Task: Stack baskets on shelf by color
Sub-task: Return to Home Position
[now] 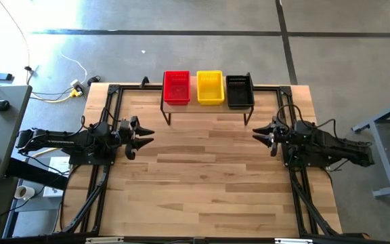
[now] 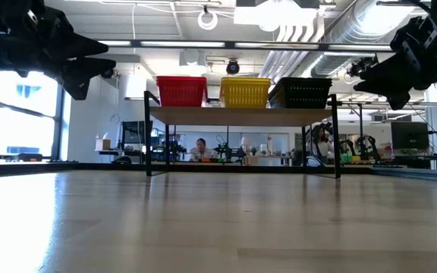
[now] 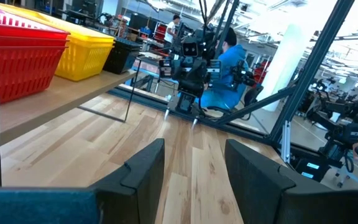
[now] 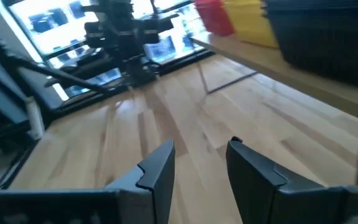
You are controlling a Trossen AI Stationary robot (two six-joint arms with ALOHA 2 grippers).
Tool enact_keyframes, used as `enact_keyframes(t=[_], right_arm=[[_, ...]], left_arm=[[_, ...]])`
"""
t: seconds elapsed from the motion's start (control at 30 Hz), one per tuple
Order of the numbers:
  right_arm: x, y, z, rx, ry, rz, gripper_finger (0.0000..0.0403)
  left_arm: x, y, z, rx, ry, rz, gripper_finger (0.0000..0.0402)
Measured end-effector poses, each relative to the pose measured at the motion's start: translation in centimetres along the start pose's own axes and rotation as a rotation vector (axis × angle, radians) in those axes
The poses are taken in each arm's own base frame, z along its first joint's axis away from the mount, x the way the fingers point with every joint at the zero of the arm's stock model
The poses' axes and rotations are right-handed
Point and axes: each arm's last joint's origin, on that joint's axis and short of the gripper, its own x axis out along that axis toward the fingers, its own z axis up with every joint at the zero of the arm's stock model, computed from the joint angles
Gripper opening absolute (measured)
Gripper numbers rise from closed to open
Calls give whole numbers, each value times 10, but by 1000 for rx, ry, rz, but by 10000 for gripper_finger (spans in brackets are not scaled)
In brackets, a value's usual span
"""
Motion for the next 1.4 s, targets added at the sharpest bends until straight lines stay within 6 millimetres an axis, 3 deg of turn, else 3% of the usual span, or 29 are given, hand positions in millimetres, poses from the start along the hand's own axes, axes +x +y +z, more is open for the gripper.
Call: enact_keyframes(t=[0.5,1.4], right_arm=[[0,-4,-3,181,3,-115,130],[0,-4,-3,177,2,-113,130]], left_arm=[[0,0,0,0,0,0,160],[0,0,0,0,0,0,160]])
